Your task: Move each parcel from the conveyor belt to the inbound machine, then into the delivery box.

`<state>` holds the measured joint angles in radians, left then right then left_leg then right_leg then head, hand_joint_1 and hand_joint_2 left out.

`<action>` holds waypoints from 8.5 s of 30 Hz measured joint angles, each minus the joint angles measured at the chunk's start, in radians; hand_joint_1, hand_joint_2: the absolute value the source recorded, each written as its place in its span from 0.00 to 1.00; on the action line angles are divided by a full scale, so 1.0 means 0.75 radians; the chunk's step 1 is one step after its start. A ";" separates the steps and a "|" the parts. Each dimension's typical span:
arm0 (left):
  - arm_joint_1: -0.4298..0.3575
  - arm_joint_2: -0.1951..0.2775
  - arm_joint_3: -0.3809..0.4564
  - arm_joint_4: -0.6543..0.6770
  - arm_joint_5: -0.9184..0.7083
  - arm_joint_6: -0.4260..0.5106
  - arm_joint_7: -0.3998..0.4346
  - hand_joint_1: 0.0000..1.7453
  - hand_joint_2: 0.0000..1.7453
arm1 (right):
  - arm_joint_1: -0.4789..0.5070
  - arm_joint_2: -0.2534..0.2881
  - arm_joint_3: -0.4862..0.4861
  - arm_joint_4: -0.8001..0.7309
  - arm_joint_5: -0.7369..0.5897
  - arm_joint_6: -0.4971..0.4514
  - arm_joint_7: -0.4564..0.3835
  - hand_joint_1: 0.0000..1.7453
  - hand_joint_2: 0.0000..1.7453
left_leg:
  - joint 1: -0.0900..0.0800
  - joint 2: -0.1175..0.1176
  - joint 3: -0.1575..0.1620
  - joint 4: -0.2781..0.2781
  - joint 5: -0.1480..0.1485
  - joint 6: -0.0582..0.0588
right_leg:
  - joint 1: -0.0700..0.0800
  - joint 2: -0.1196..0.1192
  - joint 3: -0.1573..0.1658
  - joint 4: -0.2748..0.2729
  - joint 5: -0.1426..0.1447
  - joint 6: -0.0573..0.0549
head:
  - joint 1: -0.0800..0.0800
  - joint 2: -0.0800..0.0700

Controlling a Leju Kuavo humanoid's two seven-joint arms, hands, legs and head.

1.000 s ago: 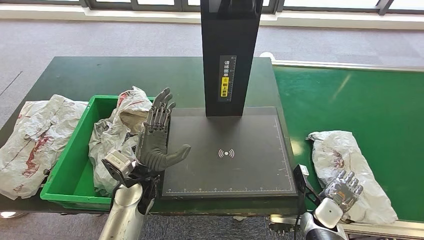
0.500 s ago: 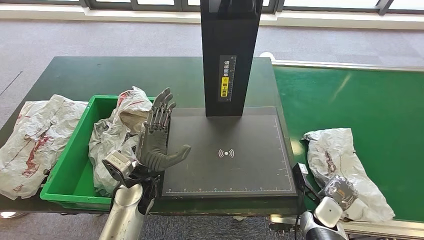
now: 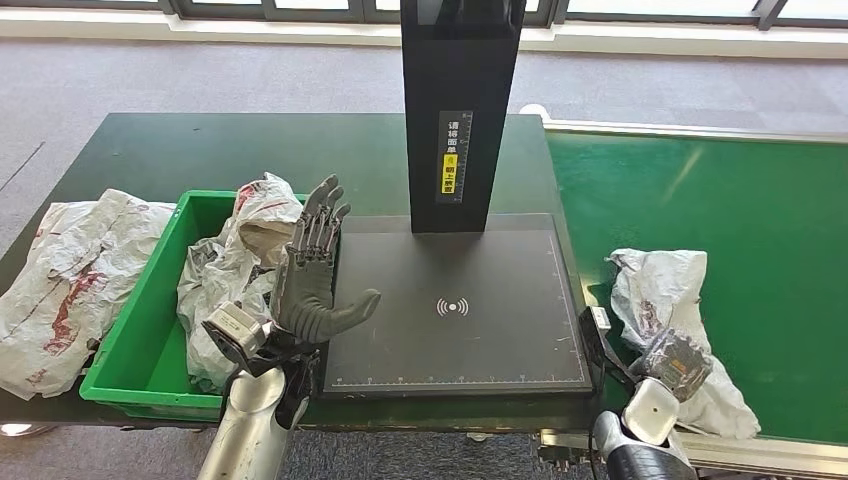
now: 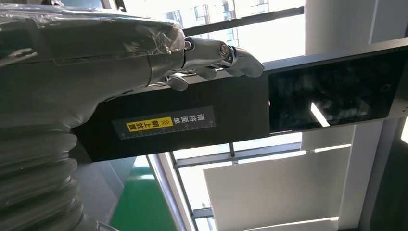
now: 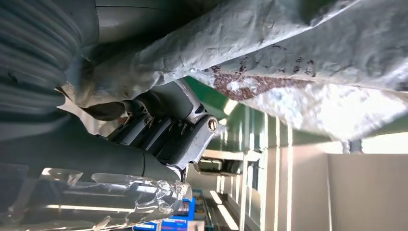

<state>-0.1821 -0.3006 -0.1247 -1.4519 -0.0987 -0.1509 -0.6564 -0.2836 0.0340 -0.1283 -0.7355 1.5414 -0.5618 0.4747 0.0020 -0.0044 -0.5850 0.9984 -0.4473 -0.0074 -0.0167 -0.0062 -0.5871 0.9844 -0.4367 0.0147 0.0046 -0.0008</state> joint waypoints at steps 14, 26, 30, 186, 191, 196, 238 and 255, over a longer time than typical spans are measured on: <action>0.000 0.001 0.002 0.006 -0.014 0.001 -0.024 0.00 1.00 | 0.147 -0.023 0.418 -0.697 0.000 -0.183 -0.147 1.00 1.00 | 0.000 -0.001 0.000 0.000 0.000 0.000 | 0.000 -0.001 0.000 0.000 0.000 0.000 | 0.000 0.000; -0.002 0.001 0.008 0.037 -0.015 -0.001 -0.029 0.00 1.00 | 0.265 0.186 0.424 -0.984 -0.014 -0.182 -0.630 1.00 1.00 | 0.002 0.000 0.000 -0.001 0.001 -0.001 | 0.002 -0.001 -0.001 0.000 -0.001 -0.002 | 0.000 0.000; -0.005 0.001 0.011 0.056 -0.019 -0.012 -0.042 0.00 1.00 | 0.267 0.269 0.419 -0.948 -0.142 -0.142 -0.827 1.00 1.00 | 0.002 0.001 0.000 -0.001 0.001 -0.002 | 0.002 0.001 -0.001 0.000 -0.001 -0.002 | 0.000 0.000; -0.388 -0.080 -0.452 0.853 -0.315 0.450 0.189 0.00 1.00 | 0.211 0.356 0.346 -0.783 -1.181 -0.027 -1.568 0.00 1.00 | 0.001 0.006 0.002 0.001 0.002 -0.002 | 0.001 0.008 -0.003 0.000 0.003 -0.001 | 0.000 0.000; -0.439 -0.089 -0.515 0.944 -0.289 0.454 0.185 0.00 1.00 | 0.217 0.356 0.348 -0.820 -1.201 -0.031 -1.569 0.00 1.00 | 0.001 0.006 0.002 0.001 0.002 -0.002 | 0.001 0.008 -0.003 0.000 0.003 -0.001 | 0.000 0.000; -0.464 -0.089 -0.543 0.989 -0.278 0.455 0.184 0.00 1.00 | 0.218 0.354 0.350 -0.830 -1.208 -0.034 -1.569 0.00 1.00 | 0.001 0.006 0.002 0.001 0.002 -0.002 | 0.001 0.008 -0.003 0.000 0.003 -0.001 | 0.000 0.000; -0.478 -0.089 -0.691 1.017 -0.036 0.638 -0.036 0.13 1.00 | 0.257 0.342 0.396 -0.828 -1.266 -0.062 -1.569 0.00 1.00 | 0.001 0.006 0.002 0.000 0.002 -0.002 | 0.001 0.007 -0.002 0.000 0.003 -0.001 | 0.000 0.000; -0.556 -0.088 -0.713 1.241 -0.276 0.872 0.280 0.00 1.00 | 0.337 0.338 0.390 -1.194 -1.200 -0.182 -1.571 0.00 1.00 | 0.001 0.006 0.002 0.001 0.002 -0.002 | 0.001 0.007 -0.003 0.000 0.002 -0.001 | 0.000 0.000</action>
<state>-0.5993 -0.3667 -0.6594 -0.5214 -0.3055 0.5035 -0.4467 -0.0308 0.2876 0.1641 -1.6306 0.6417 -0.6984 -0.7033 0.0026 -0.0001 -0.5838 0.9989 -0.4459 -0.0088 -0.0161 -0.0009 -0.5890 0.9845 -0.4348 0.0141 0.0047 -0.0008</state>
